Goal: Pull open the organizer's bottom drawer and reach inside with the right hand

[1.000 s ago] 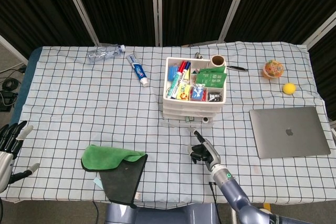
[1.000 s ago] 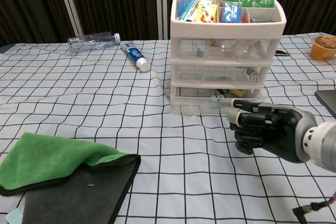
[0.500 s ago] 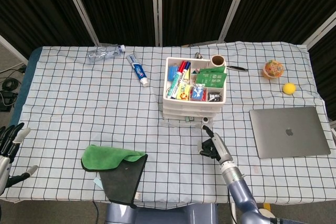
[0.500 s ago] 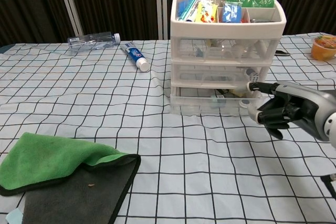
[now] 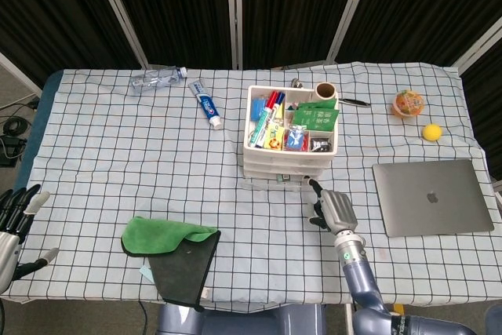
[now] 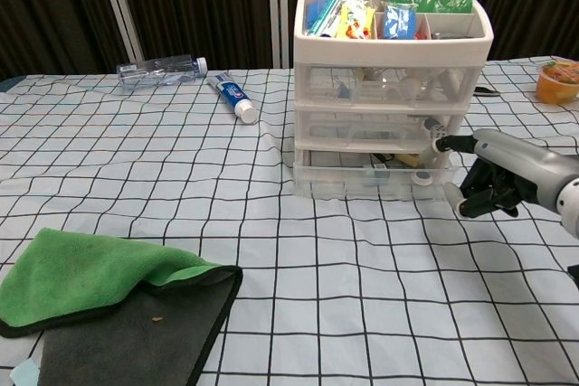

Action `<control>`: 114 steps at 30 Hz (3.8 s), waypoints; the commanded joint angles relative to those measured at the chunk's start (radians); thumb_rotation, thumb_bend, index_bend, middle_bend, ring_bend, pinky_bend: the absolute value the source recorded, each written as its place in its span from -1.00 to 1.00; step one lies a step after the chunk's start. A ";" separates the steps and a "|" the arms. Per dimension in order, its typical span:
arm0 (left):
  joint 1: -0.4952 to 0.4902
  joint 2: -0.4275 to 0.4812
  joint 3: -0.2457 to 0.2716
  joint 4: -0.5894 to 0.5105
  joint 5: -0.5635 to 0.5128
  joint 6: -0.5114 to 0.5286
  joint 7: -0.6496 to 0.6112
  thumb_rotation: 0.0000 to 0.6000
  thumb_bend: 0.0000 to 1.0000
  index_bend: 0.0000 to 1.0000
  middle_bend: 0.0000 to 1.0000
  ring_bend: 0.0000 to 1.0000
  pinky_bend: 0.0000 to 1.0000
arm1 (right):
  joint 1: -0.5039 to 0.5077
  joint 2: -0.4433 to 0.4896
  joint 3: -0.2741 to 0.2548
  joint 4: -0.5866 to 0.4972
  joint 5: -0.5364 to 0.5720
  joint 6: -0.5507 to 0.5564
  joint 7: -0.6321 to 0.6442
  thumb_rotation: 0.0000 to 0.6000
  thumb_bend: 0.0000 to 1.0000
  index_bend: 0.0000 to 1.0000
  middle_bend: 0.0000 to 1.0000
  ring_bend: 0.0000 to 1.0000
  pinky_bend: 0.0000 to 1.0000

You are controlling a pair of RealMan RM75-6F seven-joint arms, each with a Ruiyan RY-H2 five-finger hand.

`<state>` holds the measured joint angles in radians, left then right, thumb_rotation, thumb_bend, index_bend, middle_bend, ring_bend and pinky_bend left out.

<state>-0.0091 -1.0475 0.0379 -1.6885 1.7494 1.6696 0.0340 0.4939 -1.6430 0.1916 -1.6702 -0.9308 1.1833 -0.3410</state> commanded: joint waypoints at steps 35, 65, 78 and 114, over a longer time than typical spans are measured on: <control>0.001 0.007 0.001 -0.005 0.002 -0.007 -0.007 1.00 -1.00 -1.00 -1.00 -1.00 -1.00 | -0.027 -0.083 -0.041 0.068 -0.105 0.052 0.017 1.00 0.34 0.41 1.00 0.92 0.62; 0.000 0.010 -0.001 -0.004 -0.003 -0.012 -0.014 1.00 -1.00 -1.00 -1.00 -1.00 -1.00 | -0.054 -0.096 -0.073 0.051 -0.100 0.005 -0.005 1.00 0.34 0.44 1.00 0.92 0.62; -0.001 0.010 0.001 -0.006 0.001 -0.016 -0.012 1.00 -1.00 -1.00 -1.00 -1.00 -1.00 | -0.074 -0.067 -0.085 0.011 -0.116 0.004 0.002 1.00 0.32 0.22 0.99 0.92 0.62; -0.001 0.013 -0.003 -0.006 -0.008 -0.016 -0.021 1.00 -1.00 -1.00 -1.00 -1.00 -1.00 | -0.090 -0.016 -0.117 -0.071 -0.177 -0.020 0.016 1.00 0.07 -0.63 0.96 0.90 0.60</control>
<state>-0.0102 -1.0342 0.0345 -1.6947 1.7417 1.6536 0.0133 0.4053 -1.6639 0.0753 -1.7341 -1.1028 1.1605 -0.3246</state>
